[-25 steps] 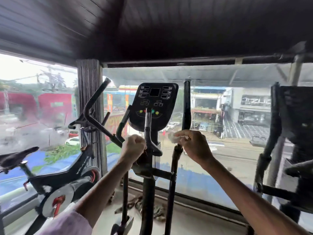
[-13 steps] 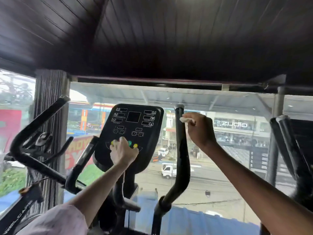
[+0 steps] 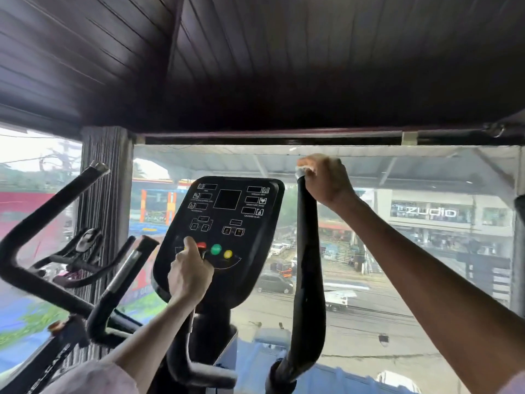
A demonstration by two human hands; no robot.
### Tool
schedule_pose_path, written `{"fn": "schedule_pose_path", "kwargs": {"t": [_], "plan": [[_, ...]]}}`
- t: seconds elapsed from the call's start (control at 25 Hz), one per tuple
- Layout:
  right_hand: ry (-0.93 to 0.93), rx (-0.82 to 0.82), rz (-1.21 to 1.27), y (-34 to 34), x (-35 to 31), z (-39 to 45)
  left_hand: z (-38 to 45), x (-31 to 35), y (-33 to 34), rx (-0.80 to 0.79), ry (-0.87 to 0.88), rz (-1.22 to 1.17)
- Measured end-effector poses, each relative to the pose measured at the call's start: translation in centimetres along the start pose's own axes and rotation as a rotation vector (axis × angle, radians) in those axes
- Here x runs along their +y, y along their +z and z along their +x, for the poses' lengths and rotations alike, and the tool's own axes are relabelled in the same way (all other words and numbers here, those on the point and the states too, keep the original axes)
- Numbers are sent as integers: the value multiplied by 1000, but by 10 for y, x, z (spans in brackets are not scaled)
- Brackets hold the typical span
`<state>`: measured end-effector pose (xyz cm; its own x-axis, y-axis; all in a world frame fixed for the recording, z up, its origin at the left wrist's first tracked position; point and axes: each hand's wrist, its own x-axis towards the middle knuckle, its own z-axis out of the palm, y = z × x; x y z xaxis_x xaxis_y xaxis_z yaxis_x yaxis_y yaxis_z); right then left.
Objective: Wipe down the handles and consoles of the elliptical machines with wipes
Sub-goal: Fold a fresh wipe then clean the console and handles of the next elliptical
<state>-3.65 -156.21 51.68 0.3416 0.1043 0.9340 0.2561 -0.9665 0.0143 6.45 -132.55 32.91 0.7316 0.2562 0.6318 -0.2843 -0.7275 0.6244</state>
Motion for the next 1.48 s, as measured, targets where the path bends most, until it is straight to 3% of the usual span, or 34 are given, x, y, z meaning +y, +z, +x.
{"fn": "schedule_pose_path", "kwargs": {"t": [0.2, 0.44, 0.64, 0.88, 1.04, 1.32, 1.48], "plan": [[-103, -23, 5, 0, 12, -24, -3, 2, 1, 24, -2, 27], [-18, -336, -32, -7, 6, -10, 1, -2, 7, 43, -14, 15], [-241, -274, -180, -15, 18, -35, 4, -6, 10, 48, -4, -20], [-361, -390, -378, -14, 9, 2, 6, -9, 12, 43, -15, -36], [-477, -284, -356, -18, 20, -19, 8, -9, 14, 45, -22, -40], [-327, -426, -326, -11, 6, 12, 8, -12, 12, 46, -13, -56], [-400, -277, -187, -13, 15, -20, 8, -10, 11, 54, -14, -64]]}}
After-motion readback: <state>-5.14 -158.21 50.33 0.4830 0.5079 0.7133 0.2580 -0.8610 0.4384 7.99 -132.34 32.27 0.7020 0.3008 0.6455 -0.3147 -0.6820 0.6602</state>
